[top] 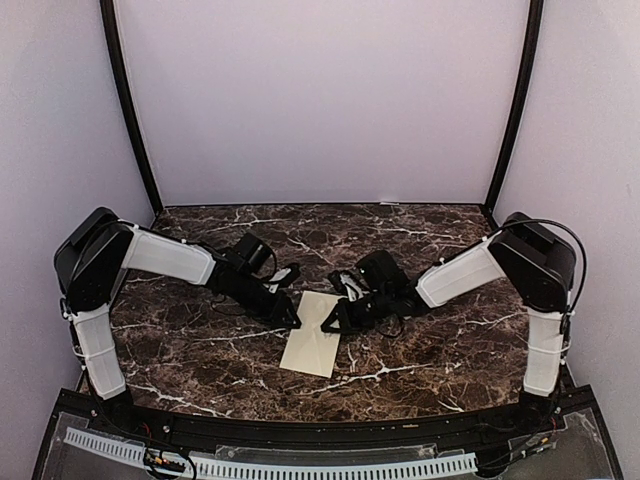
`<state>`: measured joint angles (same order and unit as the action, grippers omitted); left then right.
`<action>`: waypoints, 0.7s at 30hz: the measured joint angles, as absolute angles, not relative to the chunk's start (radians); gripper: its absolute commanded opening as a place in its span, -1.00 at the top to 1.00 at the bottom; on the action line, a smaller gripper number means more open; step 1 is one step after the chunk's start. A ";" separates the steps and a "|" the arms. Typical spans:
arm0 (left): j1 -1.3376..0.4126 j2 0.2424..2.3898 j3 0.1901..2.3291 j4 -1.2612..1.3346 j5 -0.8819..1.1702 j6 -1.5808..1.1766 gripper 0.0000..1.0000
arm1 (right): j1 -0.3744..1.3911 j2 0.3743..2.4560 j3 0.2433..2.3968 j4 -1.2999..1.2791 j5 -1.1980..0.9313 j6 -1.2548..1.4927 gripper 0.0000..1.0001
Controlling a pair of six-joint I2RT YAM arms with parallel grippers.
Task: Place the letter into the envelope and seal it
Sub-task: Seal the envelope flap on the envelope.
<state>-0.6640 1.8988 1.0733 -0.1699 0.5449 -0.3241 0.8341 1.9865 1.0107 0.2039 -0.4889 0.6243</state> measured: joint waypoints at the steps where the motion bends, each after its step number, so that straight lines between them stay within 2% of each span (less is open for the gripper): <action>1: -0.665 1.900 1.073 -0.167 0.546 -0.324 0.46 | 0.835 1.990 1.013 0.208 -0.492 0.627 0.90; 15: -0.666 1.906 1.073 -0.155 0.564 -0.324 0.49 | 0.860 2.029 1.049 0.239 -0.493 0.665 0.95; 17: -0.666 1.906 1.073 -0.156 0.560 -0.321 0.42 | 0.860 2.029 1.049 0.239 -0.490 0.669 0.95; 21: -0.672 1.884 1.071 -0.154 0.500 -0.303 0.07 | 0.862 2.029 1.049 0.239 -0.481 0.676 0.95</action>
